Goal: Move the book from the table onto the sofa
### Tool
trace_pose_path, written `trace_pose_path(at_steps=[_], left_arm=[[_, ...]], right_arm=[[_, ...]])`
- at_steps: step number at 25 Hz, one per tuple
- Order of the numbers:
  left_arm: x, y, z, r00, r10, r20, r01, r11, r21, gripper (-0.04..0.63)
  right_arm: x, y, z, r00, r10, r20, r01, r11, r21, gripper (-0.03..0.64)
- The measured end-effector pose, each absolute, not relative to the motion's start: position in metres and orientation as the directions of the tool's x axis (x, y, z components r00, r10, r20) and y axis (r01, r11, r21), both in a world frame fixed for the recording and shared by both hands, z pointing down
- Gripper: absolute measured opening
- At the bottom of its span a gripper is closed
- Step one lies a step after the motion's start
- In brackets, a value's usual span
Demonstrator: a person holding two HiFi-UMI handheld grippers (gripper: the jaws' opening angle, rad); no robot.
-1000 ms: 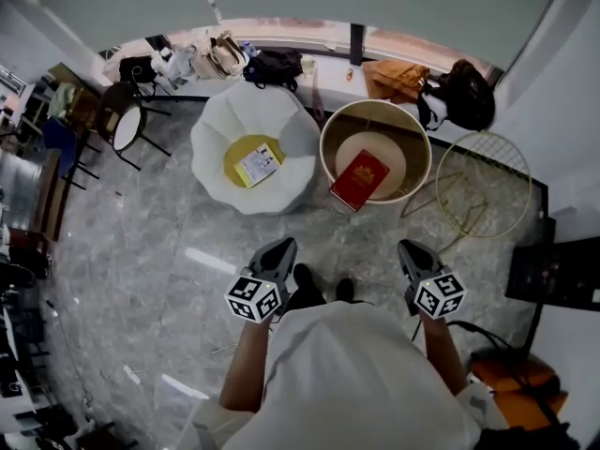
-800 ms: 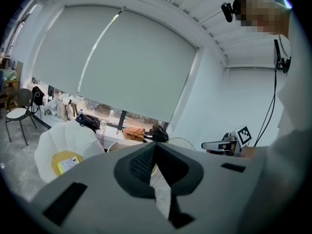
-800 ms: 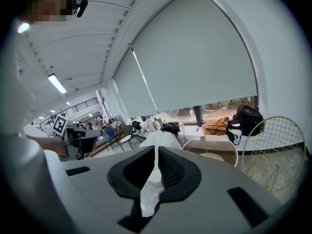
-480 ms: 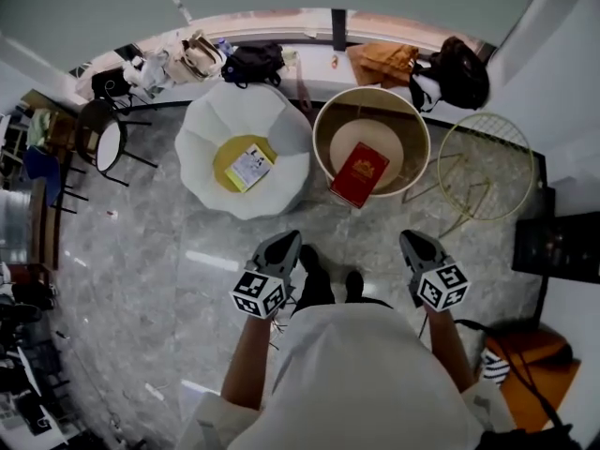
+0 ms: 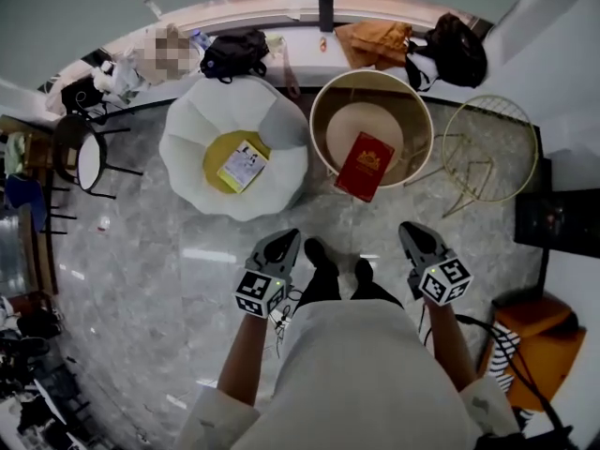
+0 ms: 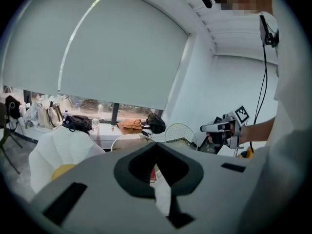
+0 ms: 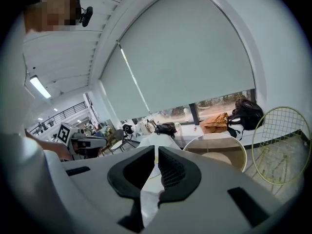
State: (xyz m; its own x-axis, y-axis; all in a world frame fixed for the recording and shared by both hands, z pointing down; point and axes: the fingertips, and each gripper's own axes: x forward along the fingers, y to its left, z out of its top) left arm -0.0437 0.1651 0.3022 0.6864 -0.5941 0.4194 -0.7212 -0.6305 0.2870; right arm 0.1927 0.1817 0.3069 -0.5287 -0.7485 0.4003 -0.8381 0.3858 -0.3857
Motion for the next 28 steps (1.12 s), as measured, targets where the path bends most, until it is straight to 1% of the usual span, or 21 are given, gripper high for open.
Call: trace_pose_path(at_steps=[3, 9, 13, 18, 21, 28], left_arm=[[-0.046, 0.157, 0.313, 0.713, -0.55, 0.435, -0.685, -0.676, 0.27, 0.002], [-0.042, 0.143, 0.336, 0.75, -0.483, 0.452, -0.642, -0.694, 0.324, 0.002], [-0.027, 0.129, 0.349, 0.765, -0.477, 0.434, -0.634, -0.678, 0.372, 0.002], [-0.008, 0.12, 0.373, 0.781, -0.434, 0.45, -0.612, -0.678, 0.408, 0.002], [0.002, 0.111, 0.389, 0.779, -0.431, 0.456, -0.615, -0.667, 0.421, 0.002], [0.033, 0.091, 0.445, 0.772, -0.397, 0.496, -0.624, -0.621, 0.475, 0.005]], right_arm=[[0.176, 0.174, 0.311, -0.523, -0.751, 0.403, -0.842, 0.379, -0.385, 0.045], [0.162, 0.164, 0.33, -0.492, -0.763, 0.419, -0.851, 0.322, -0.415, 0.046], [0.172, 0.152, 0.356, -0.494, -0.759, 0.424, -0.843, 0.3, -0.446, 0.046], [0.184, 0.137, 0.39, -0.513, -0.744, 0.427, -0.821, 0.28, -0.498, 0.048], [0.197, 0.129, 0.412, -0.528, -0.731, 0.433, -0.801, 0.259, -0.54, 0.048], [0.229, 0.111, 0.486, -0.553, -0.676, 0.488, -0.777, 0.207, -0.594, 0.049]])
